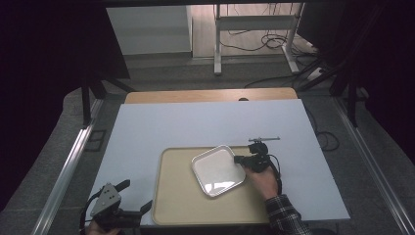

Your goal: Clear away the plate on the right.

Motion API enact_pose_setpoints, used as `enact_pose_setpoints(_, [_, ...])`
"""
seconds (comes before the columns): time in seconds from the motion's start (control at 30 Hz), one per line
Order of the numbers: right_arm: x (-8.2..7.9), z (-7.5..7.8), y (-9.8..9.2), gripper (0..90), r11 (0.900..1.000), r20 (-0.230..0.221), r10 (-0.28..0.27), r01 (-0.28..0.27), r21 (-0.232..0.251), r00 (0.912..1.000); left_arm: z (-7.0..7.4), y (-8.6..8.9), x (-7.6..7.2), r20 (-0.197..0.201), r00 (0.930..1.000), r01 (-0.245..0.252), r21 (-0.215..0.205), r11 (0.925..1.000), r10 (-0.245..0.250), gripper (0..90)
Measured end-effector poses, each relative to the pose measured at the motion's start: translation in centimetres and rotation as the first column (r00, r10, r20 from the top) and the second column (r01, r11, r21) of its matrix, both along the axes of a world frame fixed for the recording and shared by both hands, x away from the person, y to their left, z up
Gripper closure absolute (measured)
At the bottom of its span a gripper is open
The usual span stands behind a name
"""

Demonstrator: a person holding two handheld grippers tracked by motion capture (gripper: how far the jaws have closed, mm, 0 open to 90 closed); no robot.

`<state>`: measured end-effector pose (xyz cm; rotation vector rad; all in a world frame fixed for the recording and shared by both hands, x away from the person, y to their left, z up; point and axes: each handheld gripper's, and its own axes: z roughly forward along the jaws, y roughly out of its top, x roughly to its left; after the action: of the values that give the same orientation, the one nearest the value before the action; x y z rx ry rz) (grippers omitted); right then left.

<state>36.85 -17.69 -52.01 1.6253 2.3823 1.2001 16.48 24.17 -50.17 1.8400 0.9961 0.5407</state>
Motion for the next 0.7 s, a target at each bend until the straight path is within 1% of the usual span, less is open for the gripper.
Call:
enact_pose_setpoints(0.07, [0.0, -0.1, 0.0, 87.8, 1.000, -0.001, 0.001, -0.001, -0.004, 1.0000, 0.0, 0.0, 0.0, 0.000, 1.0000, 0.001, 0.001, 1.0000, -0.001, 0.0])
enact_pose_setpoints(0.17, [0.0, -0.2, -0.1, 84.4, 1.000, 0.004, 0.008, -0.008, 0.010, 1.0000, 0.0, 0.0, 0.0, 0.001, 1.0000, 0.001, 0.001, 1.0000, -0.001, 0.0])
enact_pose_setpoints(0.27, [-0.1, 0.4, -0.2, 79.5, 1.000, 0.039, 0.011, -0.011, 0.003, 0.9992, 0.0, 0.0, 0.0, 0.001, 1.0000, 0.001, 0.001, 1.0000, -0.001, 0.0])
enact_pose_setpoints(0.33, [-0.2, 0.7, -0.3, 77.2, 1.000, 0.065, 0.031, -0.031, -0.002, 0.9974, 0.0, 0.0, 0.0, 0.002, 1.0000, 0.001, 0.001, 1.0000, -0.001, 0.0])
enact_pose_setpoints(0.43, [-0.6, 0.9, -0.5, 76.9, 0.996, 0.110, 0.079, -0.075, -0.037, 0.9908, 0.0, 0.0, 0.0, 0.003, 1.0000, 0.002, 0.000, 1.0000, -0.002, 0.0])
enact_pose_setpoints(0.47, [-0.7, 0.9, -0.6, 77.4, 0.996, 0.121, 0.091, -0.087, -0.038, 0.9885, 0.0, 0.0, 0.0, 0.003, 1.0000, 0.002, 0.000, 1.0000, -0.002, 0.0])
enact_pose_setpoints(0.5, [-0.9, 0.9, -0.7, 78.1, 0.994, 0.130, 0.105, -0.100, -0.039, 0.9860, 0.0, 0.0, 0.0, 0.003, 1.0000, 0.002, 0.000, 1.0000, -0.002, 0.0])
enact_pose_setpoints(0.57, [-1.4, 1.1, -0.7, 80.9, 0.991, 0.153, 0.124, -0.116, -0.064, 0.9803, 0.0, 0.0, 0.0, 0.004, 1.0000, 0.002, -0.001, 1.0000, -0.002, 0.0])
enact_pose_setpoints(0.63, [-2.0, 1.4, -0.9, 84.3, 0.988, 0.175, 0.152, -0.144, -0.058, 0.9728, 0.0, 0.0, 0.0, 0.004, 1.0000, 0.002, 0.000, 1.0000, -0.002, 0.0])
enact_pose_setpoints(0.7, [-2.4, 1.6, -1.0, 88.3, 0.985, 0.195, 0.170, -0.161, -0.061, 0.9660, 0.0, 0.0, -0.1, 0.004, 1.0000, 0.002, 0.000, 1.0000, -0.002, 0.0])
